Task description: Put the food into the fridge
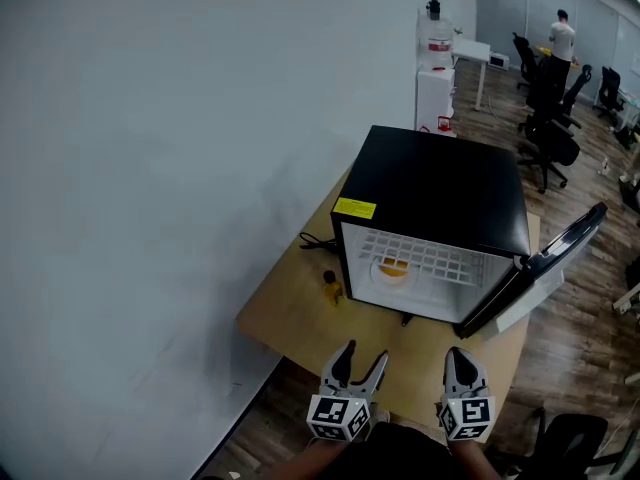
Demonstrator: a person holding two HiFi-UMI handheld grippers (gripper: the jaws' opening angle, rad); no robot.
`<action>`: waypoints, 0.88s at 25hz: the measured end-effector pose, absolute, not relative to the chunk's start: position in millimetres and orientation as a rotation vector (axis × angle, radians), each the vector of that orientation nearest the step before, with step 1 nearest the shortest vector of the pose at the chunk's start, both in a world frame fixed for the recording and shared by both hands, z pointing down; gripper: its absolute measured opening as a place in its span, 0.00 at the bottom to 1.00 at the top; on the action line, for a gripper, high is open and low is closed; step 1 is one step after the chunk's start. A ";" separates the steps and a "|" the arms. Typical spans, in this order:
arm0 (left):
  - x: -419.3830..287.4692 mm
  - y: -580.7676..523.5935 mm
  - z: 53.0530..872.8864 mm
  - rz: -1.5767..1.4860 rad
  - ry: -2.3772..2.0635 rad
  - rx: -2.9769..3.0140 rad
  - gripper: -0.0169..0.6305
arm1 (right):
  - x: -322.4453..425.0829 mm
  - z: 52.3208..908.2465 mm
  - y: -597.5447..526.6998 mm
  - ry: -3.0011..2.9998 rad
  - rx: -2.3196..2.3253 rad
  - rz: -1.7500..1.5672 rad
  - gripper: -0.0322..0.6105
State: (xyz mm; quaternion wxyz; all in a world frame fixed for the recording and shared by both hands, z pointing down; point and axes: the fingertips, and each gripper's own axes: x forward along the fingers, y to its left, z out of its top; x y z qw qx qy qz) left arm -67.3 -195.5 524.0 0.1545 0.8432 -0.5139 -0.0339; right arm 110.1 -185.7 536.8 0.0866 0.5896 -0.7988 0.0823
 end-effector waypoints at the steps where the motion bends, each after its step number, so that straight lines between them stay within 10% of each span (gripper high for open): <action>1: -66.0 -182.9 518.1 -0.108 -1.451 2.425 0.48 | 106.9 531.8 -175.5 -2.382 1.757 0.238 0.14; 9: -90.6 -106.3 494.2 -0.167 -1.432 2.371 0.07 | 76.3 509.9 -87.7 -2.385 1.761 0.196 0.14; 22: -101.8 -32.9 484.2 -0.122 -1.424 2.533 0.06 | 72.7 485.1 -2.3 -2.312 1.876 0.050 0.14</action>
